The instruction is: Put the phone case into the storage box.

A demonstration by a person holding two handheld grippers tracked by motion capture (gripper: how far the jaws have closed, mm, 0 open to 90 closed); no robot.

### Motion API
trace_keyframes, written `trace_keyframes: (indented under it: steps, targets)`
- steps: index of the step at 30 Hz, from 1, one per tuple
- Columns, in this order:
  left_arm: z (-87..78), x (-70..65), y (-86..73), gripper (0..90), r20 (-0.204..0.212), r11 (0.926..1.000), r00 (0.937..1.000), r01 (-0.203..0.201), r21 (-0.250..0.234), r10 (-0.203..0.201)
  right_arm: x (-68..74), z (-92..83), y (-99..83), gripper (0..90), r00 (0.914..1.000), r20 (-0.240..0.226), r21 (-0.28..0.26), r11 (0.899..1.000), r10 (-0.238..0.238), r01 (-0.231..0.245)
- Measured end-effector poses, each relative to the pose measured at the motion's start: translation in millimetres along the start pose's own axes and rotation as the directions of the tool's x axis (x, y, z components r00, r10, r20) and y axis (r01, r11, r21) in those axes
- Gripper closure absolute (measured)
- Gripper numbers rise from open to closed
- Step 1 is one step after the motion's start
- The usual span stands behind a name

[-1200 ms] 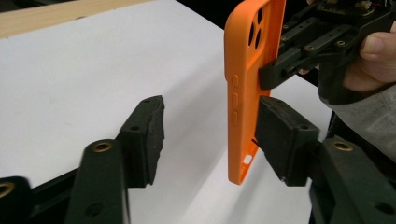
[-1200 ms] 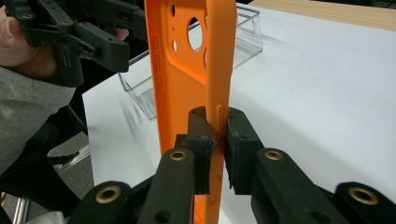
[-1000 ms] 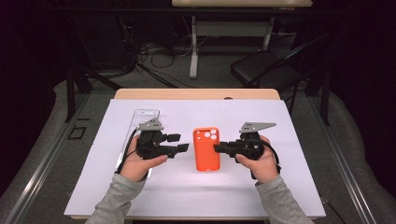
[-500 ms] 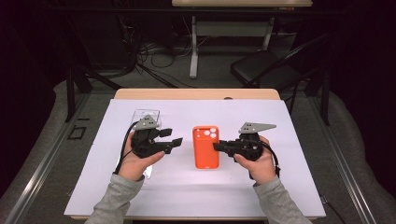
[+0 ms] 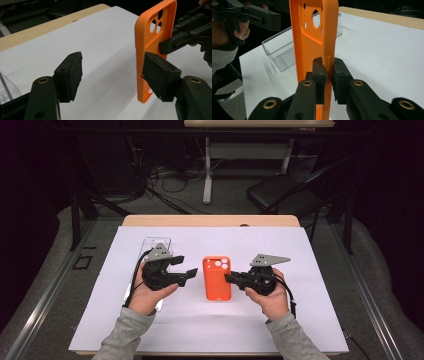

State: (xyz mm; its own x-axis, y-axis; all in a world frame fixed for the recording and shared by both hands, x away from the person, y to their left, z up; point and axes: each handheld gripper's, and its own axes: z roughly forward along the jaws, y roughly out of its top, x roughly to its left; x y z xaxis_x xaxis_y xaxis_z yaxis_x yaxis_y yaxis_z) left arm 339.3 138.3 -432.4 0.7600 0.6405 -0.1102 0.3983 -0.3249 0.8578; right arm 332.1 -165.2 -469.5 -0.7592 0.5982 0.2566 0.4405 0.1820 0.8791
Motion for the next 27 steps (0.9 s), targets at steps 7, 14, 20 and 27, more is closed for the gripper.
trace_keyframes:
  steps: [7, 14, 20, 27]
  targets:
    - [-0.5, -4.1, 1.0, 33.9, -0.016, 0.9997, 0.9996, -0.023, -0.009, 0.023, 6.9, 4.6, -2.4, 81.9, 0.9991, 0.036, -0.002, 1.000, -0.021, 0.021]
    - [1.6, -9.0, 1.2, 34.9, -0.021, 0.9990, 0.9988, -0.044, -0.006, 0.044, 12.7, 9.5, -5.3, 81.9, 0.9982, 0.055, 0.000, 1.000, -0.026, 0.026]
    - [3.8, -11.6, 0.6, 37.0, -0.019, 0.9984, 0.9982, -0.056, 0.007, 0.056, 15.0, 13.9, -8.1, 81.9, 0.9987, 0.048, 0.011, 1.000, -0.017, 0.016]
    - [5.6, -17.6, 0.5, 43.0, -0.057, 0.9949, 0.9934, -0.098, 0.024, 0.099, 18.2, 16.8, -9.6, 81.9, 0.9987, 0.049, 0.024, 1.000, -0.015, 0.014]
